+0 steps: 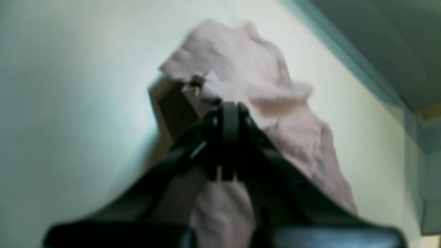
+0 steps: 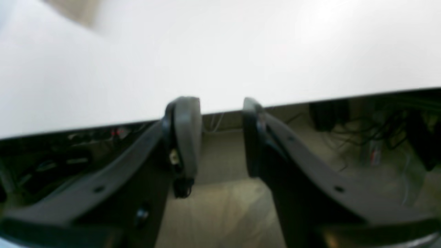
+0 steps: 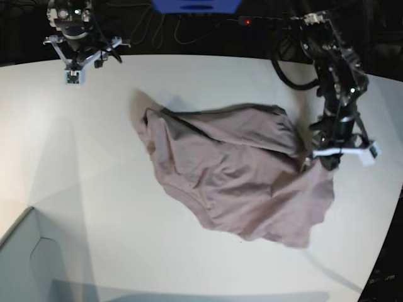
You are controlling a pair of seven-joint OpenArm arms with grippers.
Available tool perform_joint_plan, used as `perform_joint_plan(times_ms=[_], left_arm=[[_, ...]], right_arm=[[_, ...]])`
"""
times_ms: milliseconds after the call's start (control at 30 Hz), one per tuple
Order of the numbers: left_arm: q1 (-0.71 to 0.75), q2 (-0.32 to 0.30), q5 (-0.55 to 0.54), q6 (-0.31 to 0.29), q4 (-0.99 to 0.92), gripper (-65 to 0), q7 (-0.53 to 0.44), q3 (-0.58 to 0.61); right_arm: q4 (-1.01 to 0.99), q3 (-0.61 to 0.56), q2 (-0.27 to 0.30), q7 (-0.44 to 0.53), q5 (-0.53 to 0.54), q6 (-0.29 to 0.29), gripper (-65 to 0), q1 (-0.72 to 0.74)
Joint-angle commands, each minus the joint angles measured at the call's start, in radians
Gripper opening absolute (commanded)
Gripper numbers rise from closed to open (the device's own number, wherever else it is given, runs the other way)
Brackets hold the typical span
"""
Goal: Layout the t-shirt on the table in an organized manner, then fold the t-shirt properly
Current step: 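Release the shirt with the left gripper and lift it away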
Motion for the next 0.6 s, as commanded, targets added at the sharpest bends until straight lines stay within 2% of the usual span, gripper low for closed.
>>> perform_joint_plan(times_ms=[0,133,200,300,567], left_arm=[[0.009,-0.007,-0.04,-0.002,0.013,-65.0,-0.024,-0.038],[0.06,-0.02,-0.161,-0.002,-0.124,-65.0,-0.023,-0.127],[0.06,-0.053,-0.193,-0.004,-0.188,-64.9,-0.017,-0.137],[0.06,-0.097,-0.242,-0.004,-0.24,-64.8,-0.017,-0.135],[0.054,-0.131,-0.305,-0.004,-0.223,-59.5,-0.015,-0.135]], right_arm=[[0.016,-0.001,0.0,0.014,0.001,0.002,-44.4,0.007],[0.016,-0.042,0.0,0.021,0.001,0.002,-44.4,0.02],[0.016,-0.082,0.0,0.021,0.001,0.002,-44.4,0.032],[0.016,-0.161,0.028,0.019,0.001,0.002,-44.4,0.049],[0.024,-0.345,0.118,0.022,0.001,0.002,-44.4,0.109]])
